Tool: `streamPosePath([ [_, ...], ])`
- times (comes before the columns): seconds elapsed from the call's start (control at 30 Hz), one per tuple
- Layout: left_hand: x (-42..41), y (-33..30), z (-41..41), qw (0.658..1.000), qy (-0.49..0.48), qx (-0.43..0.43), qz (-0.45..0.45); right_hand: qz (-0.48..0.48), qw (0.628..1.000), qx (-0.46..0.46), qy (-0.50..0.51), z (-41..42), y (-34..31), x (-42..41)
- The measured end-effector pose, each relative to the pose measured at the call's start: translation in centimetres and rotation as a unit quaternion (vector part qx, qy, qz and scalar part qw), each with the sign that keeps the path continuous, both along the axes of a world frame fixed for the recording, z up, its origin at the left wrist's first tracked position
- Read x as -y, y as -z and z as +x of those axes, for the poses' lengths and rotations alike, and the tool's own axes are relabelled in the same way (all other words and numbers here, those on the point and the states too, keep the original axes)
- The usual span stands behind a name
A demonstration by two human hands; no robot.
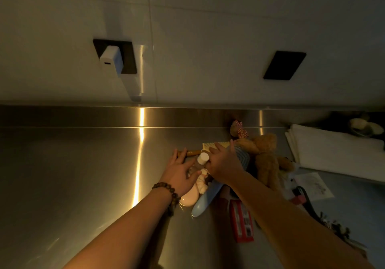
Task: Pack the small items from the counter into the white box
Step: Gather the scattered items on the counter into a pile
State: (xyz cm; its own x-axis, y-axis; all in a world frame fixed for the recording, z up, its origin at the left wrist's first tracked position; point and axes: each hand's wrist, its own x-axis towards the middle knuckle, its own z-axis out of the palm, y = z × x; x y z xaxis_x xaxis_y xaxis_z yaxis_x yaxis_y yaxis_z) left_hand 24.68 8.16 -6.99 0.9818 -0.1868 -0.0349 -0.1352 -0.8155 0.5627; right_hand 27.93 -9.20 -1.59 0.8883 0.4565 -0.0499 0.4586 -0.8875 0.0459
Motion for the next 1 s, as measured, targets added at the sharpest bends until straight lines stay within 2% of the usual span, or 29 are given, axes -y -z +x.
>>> streamPosePath([
  [0.23, -0.3, -1.4, -0.2, 1.0, -0.004, -0.009, 0.026, 0.069, 0.997, -0.001, 0.028, -1.4, -0.6, 1.0],
  [0.37, -0.4, -3.7, -0.8, 0.999, -0.041, -0.007, -0.009, 0.098, 0.992, -0.037, 0.07, -2.1, -1.6, 1.4],
  [0.47, -0.5, -6.0, -1.1, 0.997, -0.063, 0.029, -0.029, 0.123, 0.988, -0.039, 0.086, -2.8, -3.0, 1.7],
  [0.67, 1.0, -11.4, -2.2, 0.988, -0.082, 0.124, -0.052, 0.243, 0.965, 0.033, 0.097, -4.9, -7.2, 3.4],
  [0.83, 5.8, -15.3, -4.9, 0.983, -0.083, 0.163, -0.035, 0.303, 0.948, 0.046, 0.087, -6.9, -9.2, 7.8],
  [1.0, 15.6, -17.1, -8.6, 0.981, -0.062, 0.182, -0.001, 0.324, 0.939, 0.052, 0.105, -10.0, -10.2, 16.8],
])
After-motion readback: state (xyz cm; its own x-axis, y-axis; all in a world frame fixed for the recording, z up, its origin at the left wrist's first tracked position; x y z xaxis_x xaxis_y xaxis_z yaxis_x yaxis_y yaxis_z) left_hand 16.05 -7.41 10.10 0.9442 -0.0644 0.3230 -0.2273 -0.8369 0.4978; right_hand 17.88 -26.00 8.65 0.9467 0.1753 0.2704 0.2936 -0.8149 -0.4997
